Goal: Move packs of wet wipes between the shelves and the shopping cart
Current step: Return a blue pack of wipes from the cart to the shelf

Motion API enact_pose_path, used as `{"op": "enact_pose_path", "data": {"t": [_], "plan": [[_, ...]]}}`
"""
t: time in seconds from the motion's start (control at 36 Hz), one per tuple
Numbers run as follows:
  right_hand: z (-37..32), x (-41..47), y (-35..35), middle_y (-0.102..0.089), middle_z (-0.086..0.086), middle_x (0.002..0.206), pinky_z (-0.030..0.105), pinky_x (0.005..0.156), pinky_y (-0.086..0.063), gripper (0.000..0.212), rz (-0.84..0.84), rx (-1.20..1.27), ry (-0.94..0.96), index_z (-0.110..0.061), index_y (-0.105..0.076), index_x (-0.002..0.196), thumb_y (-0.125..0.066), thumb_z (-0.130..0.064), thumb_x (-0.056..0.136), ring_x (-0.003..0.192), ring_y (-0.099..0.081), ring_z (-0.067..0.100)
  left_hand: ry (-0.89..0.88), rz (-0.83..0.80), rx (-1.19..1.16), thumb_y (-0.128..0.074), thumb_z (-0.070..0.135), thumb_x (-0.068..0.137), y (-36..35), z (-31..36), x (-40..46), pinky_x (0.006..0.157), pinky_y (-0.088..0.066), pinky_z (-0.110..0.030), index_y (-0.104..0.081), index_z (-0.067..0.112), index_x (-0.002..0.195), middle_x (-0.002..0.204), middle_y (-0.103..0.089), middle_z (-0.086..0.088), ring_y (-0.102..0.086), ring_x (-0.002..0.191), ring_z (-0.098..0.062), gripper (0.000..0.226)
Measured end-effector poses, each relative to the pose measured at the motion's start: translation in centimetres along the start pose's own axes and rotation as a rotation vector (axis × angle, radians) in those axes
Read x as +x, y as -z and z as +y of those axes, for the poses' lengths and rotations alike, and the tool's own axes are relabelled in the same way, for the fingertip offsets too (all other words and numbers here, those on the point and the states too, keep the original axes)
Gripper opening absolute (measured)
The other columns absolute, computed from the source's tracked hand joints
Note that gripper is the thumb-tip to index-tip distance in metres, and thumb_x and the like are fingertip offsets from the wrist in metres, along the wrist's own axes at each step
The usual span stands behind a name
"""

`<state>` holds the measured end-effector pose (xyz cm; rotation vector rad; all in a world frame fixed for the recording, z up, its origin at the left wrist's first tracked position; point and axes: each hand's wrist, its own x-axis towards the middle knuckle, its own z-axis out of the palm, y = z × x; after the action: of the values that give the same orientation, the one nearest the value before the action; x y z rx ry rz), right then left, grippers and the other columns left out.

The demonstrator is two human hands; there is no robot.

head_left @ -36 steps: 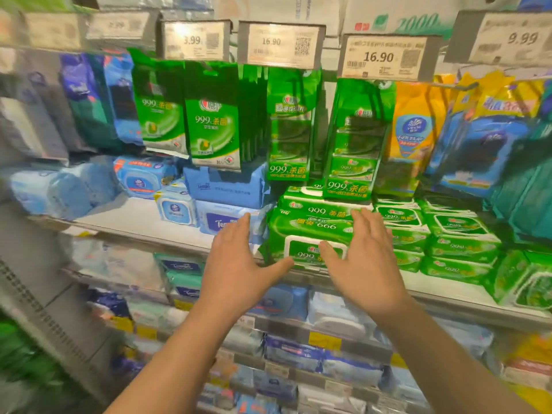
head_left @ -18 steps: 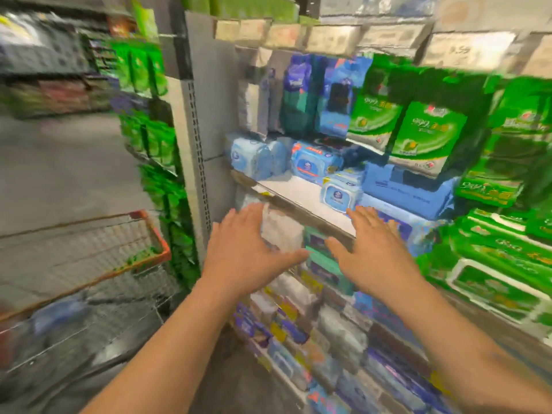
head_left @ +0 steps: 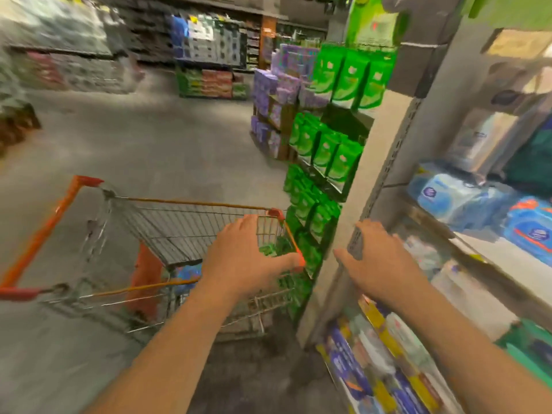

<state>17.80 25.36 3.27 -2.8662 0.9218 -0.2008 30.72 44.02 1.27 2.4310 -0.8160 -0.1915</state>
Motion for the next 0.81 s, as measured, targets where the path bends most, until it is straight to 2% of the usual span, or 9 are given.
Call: {"op": "enact_pose_path", "data": {"t": [0.11, 0.19, 0.31, 0.44, 0.56, 0.61, 0.72, 0.81], "plan": [[-5.0, 3.5, -2.5, -0.032, 0.011, 0.160, 0.043, 0.121, -0.023, 0.077, -0.084, 0.022, 0.060, -0.011, -0.030, 0.154, -0.050, -0.058, 0.096, 0.148, -0.028, 0.028, 0.121, 0.002, -0.049, -0.066, 0.082, 0.074, 2.0, -5.1, 1.8, 0.122, -0.028, -0.045, -0.015, 0.026, 0.164, 0.170, -0.020, 0.003, -0.022, 0.155, -0.021, 0.118], [-8.1, 5.8, -4.1, -0.034, 0.009, 0.158, 0.045, 0.121, -0.025, 0.076, -0.119, 0.012, 0.112, -0.012, -0.031, 0.153, -0.048, -0.058, 0.096, 0.145, -0.031, 0.030, 0.205, 0.017, -0.086, -0.067, 0.082, 0.073, 3.0, -8.6, 3.2, 0.122, -0.029, -0.046, -0.016, 0.029, 0.163, 0.170, -0.021, 0.004, -0.023, 0.155, -0.021, 0.116], [-11.2, 9.2, -6.1, -0.029, 0.009, 0.161, 0.047, 0.122, -0.019, 0.076, -0.184, 0.023, 0.161, -0.013, -0.029, 0.155, -0.049, -0.058, 0.097, 0.147, -0.028, 0.031, 0.284, 0.030, -0.141, -0.067, 0.084, 0.070, 3.5, -12.8, 5.3, 0.124, -0.028, -0.046, -0.017, 0.033, 0.163, 0.170, -0.019, 0.005, -0.023, 0.155, -0.021, 0.117], [-14.2, 14.3, -8.8, -0.021, 0.007, 0.165, 0.045, 0.125, -0.013, 0.078, -0.265, 0.028, 0.228, -0.011, -0.025, 0.157, -0.048, -0.056, 0.099, 0.153, -0.019, 0.027, 0.359, 0.052, -0.194, -0.063, 0.092, 0.058, 3.3, -17.1, 8.1, 0.118, -0.037, -0.052, -0.022, 0.035, 0.161, 0.167, -0.030, 0.003, -0.037, 0.148, -0.022, 0.125], [-15.8, 19.7, -11.7, -0.024, 0.006, 0.165, 0.043, 0.125, -0.014, 0.077, -0.298, 0.062, 0.299, -0.013, -0.027, 0.157, -0.048, -0.057, 0.098, 0.152, -0.020, 0.023, 0.453, 0.052, -0.212, -0.067, 0.085, 0.064, 2.6, -20.0, 11.3, 0.118, -0.037, -0.054, -0.023, 0.040, 0.160, 0.166, -0.031, 0.003, -0.035, 0.149, -0.023, 0.116], [-16.2, 22.8, -13.3, -0.029, 0.008, 0.163, 0.041, 0.123, -0.018, 0.077, -0.305, 0.089, 0.318, -0.011, -0.029, 0.156, -0.050, -0.057, 0.097, 0.151, -0.024, 0.024, 0.486, 0.047, -0.183, -0.067, 0.080, 0.073, 2.3, -21.2, 13.7, 0.120, -0.034, -0.050, -0.025, 0.037, 0.161, 0.167, -0.030, 0.003, -0.033, 0.151, -0.023, 0.107], [-17.2, 28.8, -16.2, -0.027, 0.008, 0.164, 0.040, 0.124, -0.020, 0.080, -0.375, 0.138, 0.327, -0.012, -0.027, 0.157, -0.050, -0.058, 0.096, 0.151, -0.024, 0.024, 0.540, 0.047, -0.136, -0.066, 0.072, 0.083, 1.8, -22.7, 18.6, 0.113, -0.038, -0.041, -0.030, 0.037, 0.160, 0.164, -0.035, 0.002, -0.041, 0.144, -0.021, 0.091], [-17.9, 32.9, -18.1, -0.029, 0.007, 0.163, 0.041, 0.124, -0.022, 0.078, -0.419, 0.125, 0.354, -0.012, -0.027, 0.157, -0.048, -0.058, 0.098, 0.150, -0.026, 0.024, 0.591, 0.017, -0.143, -0.065, 0.069, 0.085, 1.3, -24.2, 22.2, 0.111, -0.038, -0.040, -0.032, 0.038, 0.158, 0.162, -0.039, -0.001, -0.043, 0.142, -0.022, 0.086]]}}
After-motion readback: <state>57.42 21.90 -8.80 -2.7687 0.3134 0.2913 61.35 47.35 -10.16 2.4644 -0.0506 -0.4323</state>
